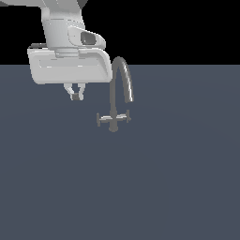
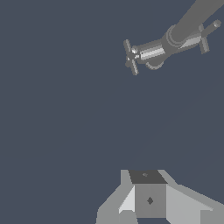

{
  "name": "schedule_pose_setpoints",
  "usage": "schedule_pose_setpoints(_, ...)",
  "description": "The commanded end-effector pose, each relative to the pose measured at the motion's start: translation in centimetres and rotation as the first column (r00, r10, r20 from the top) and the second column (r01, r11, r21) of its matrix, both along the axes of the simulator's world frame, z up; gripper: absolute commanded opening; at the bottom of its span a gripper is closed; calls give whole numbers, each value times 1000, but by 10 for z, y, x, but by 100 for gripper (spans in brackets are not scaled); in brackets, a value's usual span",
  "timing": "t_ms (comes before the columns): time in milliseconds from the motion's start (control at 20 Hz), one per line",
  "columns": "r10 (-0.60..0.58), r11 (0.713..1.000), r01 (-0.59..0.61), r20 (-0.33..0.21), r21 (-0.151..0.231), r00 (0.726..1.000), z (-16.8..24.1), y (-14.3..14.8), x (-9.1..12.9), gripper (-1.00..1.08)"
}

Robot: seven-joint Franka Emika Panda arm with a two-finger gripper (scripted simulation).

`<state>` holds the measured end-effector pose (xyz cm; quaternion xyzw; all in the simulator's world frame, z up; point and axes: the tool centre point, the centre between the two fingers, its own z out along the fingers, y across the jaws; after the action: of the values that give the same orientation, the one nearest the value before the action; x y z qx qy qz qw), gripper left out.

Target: Turn on the faucet by rotating a designated handle.

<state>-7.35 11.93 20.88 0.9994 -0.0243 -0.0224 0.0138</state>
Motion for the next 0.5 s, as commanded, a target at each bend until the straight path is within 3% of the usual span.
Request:
schedule_pose_setpoints(0,56,998,-55,52,-4,997,-10,6,27,-76)
schedule_pose_setpoints(50,120,993,-120,50,-11,991,-27,19,26,-87)
schedule_pose_setpoints(100,46,999,-45,44,-27,998,-45,-29,36,-66)
schedule_pose_setpoints(150,89,996,-87,89,-23,992,-42,19,49,-52)
schedule_pose_setpoints(200,49,998,-46,77,-31,996,-62,-3,53,-72)
schedule_pose_setpoints(250,46,998,-41,114,-51,992,-67,-19,73,-90)
schedule_pose_setpoints(300,68,997,-63,139,-35,988,-73,17,79,-74)
schedule_pose_setpoints(350,122,991,-114,136,-67,983,-90,-1,85,-82)
schedule_pose_setpoints(400,23,998,-16,128,-61,991,-109,-55,89,-51)
schedule_pose_setpoints(450,-5,998,13,126,-60,992,-110,-72,91,-51)
